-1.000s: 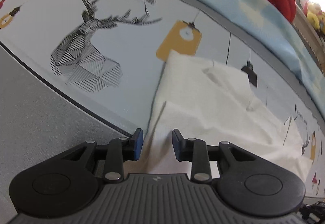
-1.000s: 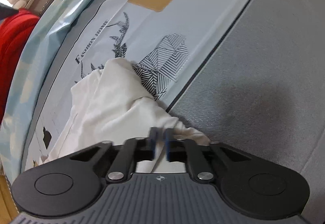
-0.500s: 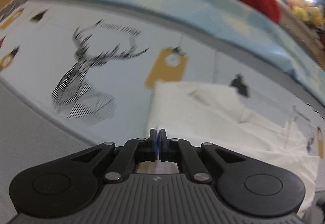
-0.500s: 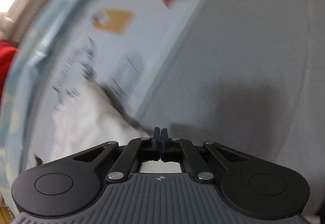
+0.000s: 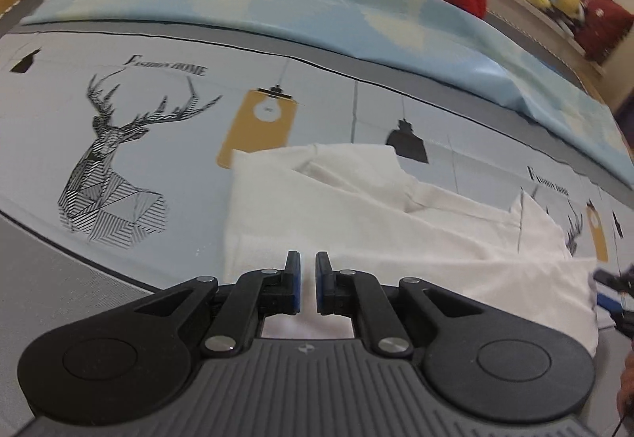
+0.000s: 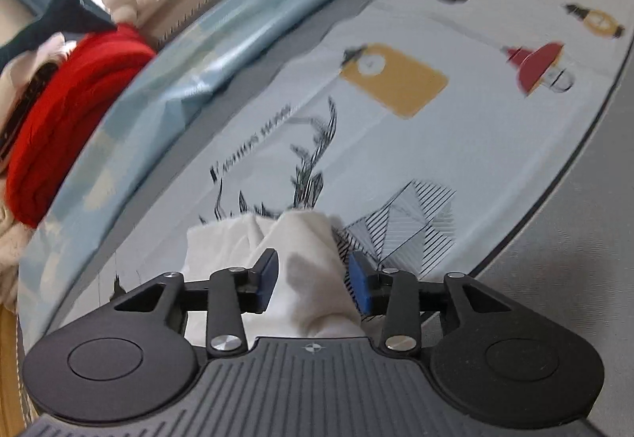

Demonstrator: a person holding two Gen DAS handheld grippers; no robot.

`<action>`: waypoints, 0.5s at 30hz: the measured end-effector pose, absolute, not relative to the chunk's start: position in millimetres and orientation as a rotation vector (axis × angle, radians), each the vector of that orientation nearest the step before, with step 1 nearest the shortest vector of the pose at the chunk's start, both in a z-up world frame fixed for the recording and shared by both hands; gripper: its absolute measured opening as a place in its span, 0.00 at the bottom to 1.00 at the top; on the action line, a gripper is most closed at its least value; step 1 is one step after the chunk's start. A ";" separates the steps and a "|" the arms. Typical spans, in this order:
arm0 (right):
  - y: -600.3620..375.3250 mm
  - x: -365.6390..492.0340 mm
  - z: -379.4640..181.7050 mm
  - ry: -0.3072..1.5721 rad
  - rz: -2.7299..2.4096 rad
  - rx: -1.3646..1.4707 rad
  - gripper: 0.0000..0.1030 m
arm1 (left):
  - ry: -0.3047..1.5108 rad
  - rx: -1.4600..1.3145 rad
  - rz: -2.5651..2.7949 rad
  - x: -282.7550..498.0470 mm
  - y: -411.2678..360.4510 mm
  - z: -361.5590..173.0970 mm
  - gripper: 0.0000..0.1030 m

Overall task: Fold small clothes
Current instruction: 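Grasp the folded shirt edge with the left tool and smooth it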

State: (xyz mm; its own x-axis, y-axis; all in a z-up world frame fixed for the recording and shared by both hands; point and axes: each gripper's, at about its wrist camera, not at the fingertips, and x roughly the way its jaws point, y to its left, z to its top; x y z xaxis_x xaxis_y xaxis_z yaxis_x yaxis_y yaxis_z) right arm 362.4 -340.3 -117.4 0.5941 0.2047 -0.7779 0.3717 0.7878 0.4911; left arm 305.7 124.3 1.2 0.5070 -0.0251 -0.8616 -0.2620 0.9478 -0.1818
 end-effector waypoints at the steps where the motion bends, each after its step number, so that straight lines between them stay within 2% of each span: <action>1: -340.0 365.7 -118.5 0.951 -0.085 0.685 0.40 | 1.036 -0.300 0.133 306.6 123.5 1.5 0.07; 2: -337.9 368.5 -117.8 0.953 -0.062 0.670 0.35 | 1.037 -0.295 0.124 307.0 123.0 1.0 0.07; 3: -333.8 371.5 -115.6 0.950 -0.034 0.636 0.24 | 1.038 -0.292 0.118 307.2 123.1 0.2 0.07; 4: -332.1 373.3 -111.8 0.928 -0.018 0.596 0.03 | 1.040 -0.291 0.113 307.9 123.3 -0.1 0.07; 7: -343.4 367.3 -95.0 0.783 -0.060 0.625 0.02 | 1.044 -0.302 0.104 309.9 124.1 0.3 0.07; 11: -348.3 367.4 -87.2 0.775 -0.226 0.494 0.07 | 1.048 -0.311 0.077 310.5 121.8 2.0 0.07; 15: -349.6 360.6 -72.9 0.788 -0.169 0.537 0.07 | 1.057 -0.328 0.065 309.5 123.6 1.6 0.07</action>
State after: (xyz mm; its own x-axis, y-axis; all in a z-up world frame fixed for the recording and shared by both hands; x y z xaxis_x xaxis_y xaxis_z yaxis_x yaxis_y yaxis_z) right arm 360.6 -349.6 -72.9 0.7000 0.0521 -0.7123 0.3391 0.8535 0.3957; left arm 309.5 123.6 1.6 0.4942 -0.1043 -0.8631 -0.2087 0.9495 -0.2343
